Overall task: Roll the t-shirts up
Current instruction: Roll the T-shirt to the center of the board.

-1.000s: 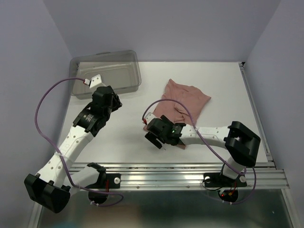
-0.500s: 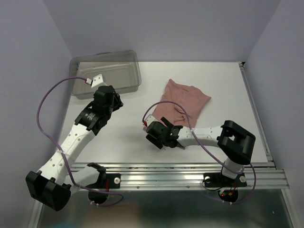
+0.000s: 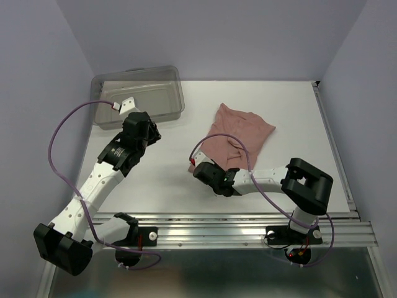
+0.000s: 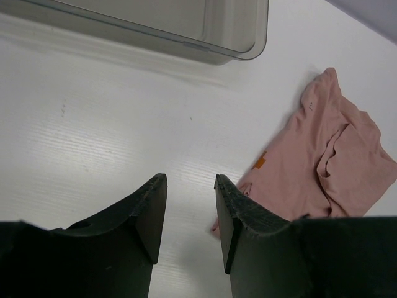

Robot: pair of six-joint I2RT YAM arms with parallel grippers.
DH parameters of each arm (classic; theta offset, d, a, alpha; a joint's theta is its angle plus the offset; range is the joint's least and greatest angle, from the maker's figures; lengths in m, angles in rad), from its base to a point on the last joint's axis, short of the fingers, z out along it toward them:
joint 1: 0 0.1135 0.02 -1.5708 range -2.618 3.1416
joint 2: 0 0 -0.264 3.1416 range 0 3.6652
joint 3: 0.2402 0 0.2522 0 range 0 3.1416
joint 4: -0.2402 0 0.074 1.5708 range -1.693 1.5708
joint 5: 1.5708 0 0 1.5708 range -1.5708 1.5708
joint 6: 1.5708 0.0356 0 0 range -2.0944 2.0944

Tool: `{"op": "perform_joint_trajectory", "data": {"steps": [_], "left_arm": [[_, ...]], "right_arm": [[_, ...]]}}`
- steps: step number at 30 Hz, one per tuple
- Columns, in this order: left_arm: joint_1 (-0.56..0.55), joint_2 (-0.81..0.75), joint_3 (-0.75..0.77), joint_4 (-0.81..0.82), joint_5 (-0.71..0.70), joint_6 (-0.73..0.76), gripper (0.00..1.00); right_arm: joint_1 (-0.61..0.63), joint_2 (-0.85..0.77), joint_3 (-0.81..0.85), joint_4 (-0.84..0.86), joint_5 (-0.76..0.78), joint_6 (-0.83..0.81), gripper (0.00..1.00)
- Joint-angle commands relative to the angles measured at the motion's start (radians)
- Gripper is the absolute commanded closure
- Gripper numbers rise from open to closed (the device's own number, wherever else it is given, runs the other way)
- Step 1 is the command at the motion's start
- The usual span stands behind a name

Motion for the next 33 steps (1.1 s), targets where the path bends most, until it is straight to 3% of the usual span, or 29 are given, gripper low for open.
{"op": "perform_joint_trajectory", "data": {"steps": [1,3,4,7,21,33], "left_arm": [[0.006,-0.001,0.007,0.0,-0.005,0.017,0.52],[0.005,0.002,0.008,0.003,0.01,0.026,0.52],[0.005,0.005,0.011,0.002,0.018,0.038,0.52],[0.005,0.023,0.024,-0.017,0.029,0.049,0.52],[0.006,-0.015,0.007,-0.015,0.033,0.084,0.52],[0.006,-0.03,-0.001,-0.024,0.038,0.107,0.52]], "right_arm": [[0.006,0.027,-0.019,0.022,0.028,0.004,0.72],[0.006,0.027,-0.016,0.03,0.022,0.001,0.79],[0.006,0.025,-0.014,0.033,0.02,-0.001,0.89],[0.006,0.012,0.003,0.031,-0.024,0.009,0.99],[-0.021,-0.036,0.096,-0.085,-0.406,0.16,0.99],[-0.196,-0.036,0.182,-0.104,-0.841,0.257,0.99]]}}
